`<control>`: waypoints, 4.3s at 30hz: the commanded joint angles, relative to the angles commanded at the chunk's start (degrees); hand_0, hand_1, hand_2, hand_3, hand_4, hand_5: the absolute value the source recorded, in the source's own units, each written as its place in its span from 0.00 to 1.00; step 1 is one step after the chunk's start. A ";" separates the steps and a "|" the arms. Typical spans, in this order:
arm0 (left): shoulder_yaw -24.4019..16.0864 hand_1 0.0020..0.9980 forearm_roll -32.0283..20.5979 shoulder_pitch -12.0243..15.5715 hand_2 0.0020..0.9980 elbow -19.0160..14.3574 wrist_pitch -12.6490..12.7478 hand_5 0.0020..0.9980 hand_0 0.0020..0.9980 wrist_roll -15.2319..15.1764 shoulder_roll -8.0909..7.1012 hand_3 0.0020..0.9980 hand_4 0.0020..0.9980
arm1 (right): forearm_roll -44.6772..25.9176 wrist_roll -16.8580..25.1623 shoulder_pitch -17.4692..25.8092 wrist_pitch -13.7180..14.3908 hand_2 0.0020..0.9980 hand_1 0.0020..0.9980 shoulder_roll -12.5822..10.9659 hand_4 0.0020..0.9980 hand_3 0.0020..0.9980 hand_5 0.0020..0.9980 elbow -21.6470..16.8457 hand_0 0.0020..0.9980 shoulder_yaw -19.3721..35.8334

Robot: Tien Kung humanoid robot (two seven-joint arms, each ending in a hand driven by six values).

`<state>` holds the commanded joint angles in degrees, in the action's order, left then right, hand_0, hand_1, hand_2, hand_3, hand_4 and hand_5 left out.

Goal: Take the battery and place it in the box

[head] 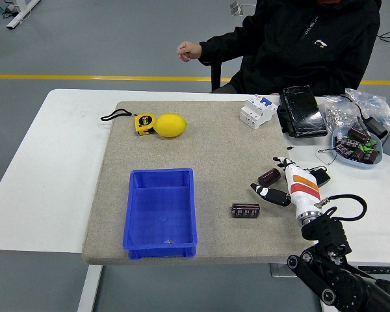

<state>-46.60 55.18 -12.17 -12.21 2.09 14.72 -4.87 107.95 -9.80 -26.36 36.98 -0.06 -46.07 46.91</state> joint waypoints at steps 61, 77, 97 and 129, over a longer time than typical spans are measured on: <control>-0.59 0.69 2.20 -0.14 0.65 -0.35 -0.69 0.55 0.73 0.74 0.13 0.58 0.63 | -3.74 3.14 -3.91 0.00 0.44 0.34 0.06 0.93 0.51 0.30 -5.06 0.13 -5.46; -1.51 0.69 3.40 -0.48 0.65 -0.30 -0.64 0.55 0.73 0.89 -0.08 0.59 0.63 | -4.46 -1.26 -8.36 0.00 0.46 0.40 0.06 0.93 0.52 0.28 -17.55 0.23 -18.02; -2.99 0.69 5.15 -0.63 0.65 -0.36 -0.71 0.55 0.73 1.48 -0.44 0.59 0.63 | -1.38 -4.43 -10.66 -2.18 0.71 0.65 0.06 1.00 0.82 0.50 -18.78 0.58 -24.85; -4.23 0.69 5.57 -1.35 0.65 0.05 -0.20 0.55 0.73 1.17 -0.67 0.59 0.63 | 7.76 -2.45 -7.51 -9.07 0.63 0.56 -17.94 1.00 0.71 0.45 -31.35 0.50 -22.98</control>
<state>-50.83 60.75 -13.52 -12.17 1.89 15.89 -5.54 115.71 -12.25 -33.87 27.91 -18.01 -77.43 23.93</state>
